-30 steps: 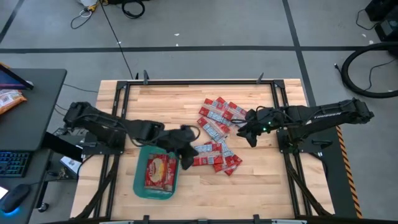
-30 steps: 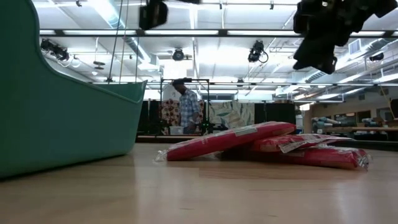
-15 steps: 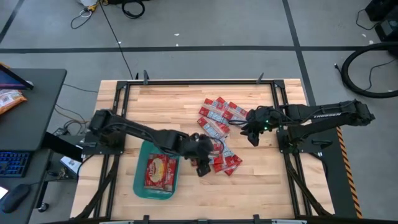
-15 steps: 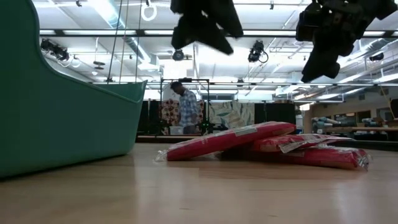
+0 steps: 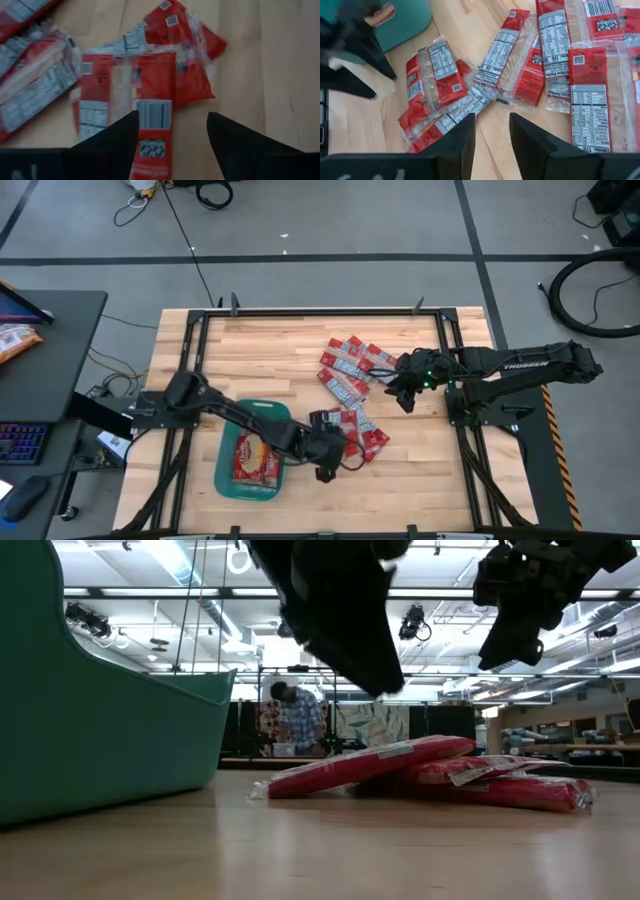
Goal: Sort popcorn bags into baskets
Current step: Put the red popcorn bag into the green bin
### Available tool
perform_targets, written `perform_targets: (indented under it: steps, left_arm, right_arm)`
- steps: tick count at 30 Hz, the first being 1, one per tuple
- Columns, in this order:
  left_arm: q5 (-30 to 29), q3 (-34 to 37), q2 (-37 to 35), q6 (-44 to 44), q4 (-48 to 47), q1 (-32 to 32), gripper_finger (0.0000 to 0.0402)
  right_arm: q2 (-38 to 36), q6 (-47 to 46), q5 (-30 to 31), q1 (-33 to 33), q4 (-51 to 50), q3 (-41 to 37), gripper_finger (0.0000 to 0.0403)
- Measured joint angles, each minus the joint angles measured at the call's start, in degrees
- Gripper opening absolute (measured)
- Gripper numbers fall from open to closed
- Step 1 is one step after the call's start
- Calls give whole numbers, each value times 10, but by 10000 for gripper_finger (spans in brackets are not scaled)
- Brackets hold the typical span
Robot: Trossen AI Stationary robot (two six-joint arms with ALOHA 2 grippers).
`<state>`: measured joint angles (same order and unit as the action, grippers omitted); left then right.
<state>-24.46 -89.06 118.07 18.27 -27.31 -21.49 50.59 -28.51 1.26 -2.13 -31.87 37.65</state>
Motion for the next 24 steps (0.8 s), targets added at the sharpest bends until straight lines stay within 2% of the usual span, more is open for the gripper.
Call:
perform_targets:
  steps: [6,15,20,24]
  left_arm:
    - [-7,0,30,-13,3,1,245]
    - [-34,2,56,-92,5,1,241]
    - [-48,1,68,-99,2,0,222]
    - [-53,1,69,-95,-8,1,180]
  right_arm:
    - [0,0,1,0,1,0,125]
    - [0,-2,-6,0,6,0,125]
    - [0,-4,-8,-2,15,0,125]
    - [0,-5,-9,-5,20,0,125]
